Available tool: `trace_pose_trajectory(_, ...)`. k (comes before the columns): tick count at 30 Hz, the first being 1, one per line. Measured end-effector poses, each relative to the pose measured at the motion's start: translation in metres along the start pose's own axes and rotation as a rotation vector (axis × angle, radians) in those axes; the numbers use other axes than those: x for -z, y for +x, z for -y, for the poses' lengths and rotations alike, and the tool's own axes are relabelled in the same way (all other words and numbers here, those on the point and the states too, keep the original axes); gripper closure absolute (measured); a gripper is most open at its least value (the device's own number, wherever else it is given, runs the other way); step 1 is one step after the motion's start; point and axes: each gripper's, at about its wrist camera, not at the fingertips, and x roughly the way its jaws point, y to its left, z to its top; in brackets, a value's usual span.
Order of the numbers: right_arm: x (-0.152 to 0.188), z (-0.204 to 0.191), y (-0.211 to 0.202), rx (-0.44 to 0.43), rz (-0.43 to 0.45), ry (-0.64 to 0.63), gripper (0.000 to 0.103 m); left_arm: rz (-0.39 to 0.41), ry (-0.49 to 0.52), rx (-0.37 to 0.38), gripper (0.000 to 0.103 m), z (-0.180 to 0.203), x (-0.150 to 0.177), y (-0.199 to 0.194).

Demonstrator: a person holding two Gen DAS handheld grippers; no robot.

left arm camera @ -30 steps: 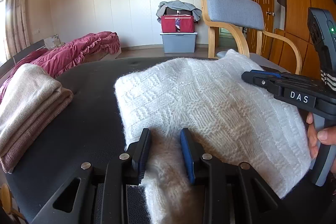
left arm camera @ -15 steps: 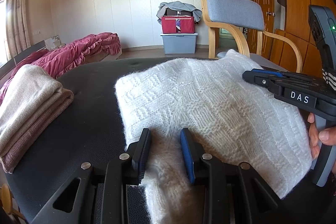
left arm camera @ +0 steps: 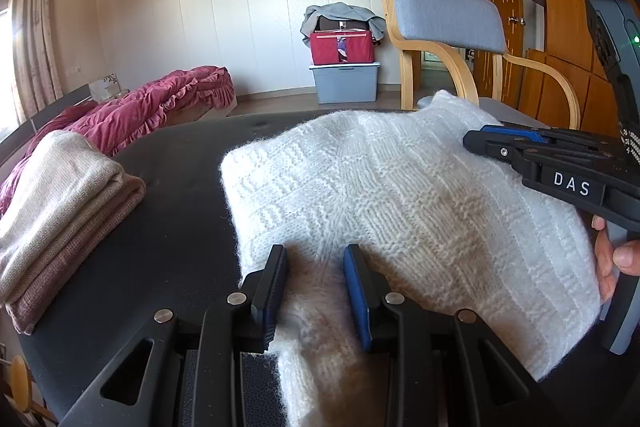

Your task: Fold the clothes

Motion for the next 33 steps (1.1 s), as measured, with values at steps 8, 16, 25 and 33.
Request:
trace_pose_trajectory(8, -0.0003, -0.0001, 0.0001, 0.0, 0.0, 0.0, 0.079, 0.001, 0.002, -0.006, 0.073, -0.0001, -0.0004, -0.0006)
trace_pose_trajectory(16, 0.0001, -0.0007, -0.0001, 0.003, 0.0, -0.002, 0.079, 0.002, 0.003, -0.011, 0.073, 0.0013, -0.0002, -0.0002)
trace_pose_trajectory(25, 0.0001, -0.0008, -0.001, 0.006, 0.001, -0.005, 0.079, 0.004, 0.008, -0.018, 0.073, 0.0015, 0.0003, 0.0)
trace_pose_trajectory(33, 0.0005, -0.0019, -0.0019, 0.013, 0.001, -0.011, 0.079, 0.005, 0.011, -0.023, 0.073, 0.0024, -0.0008, -0.0013)
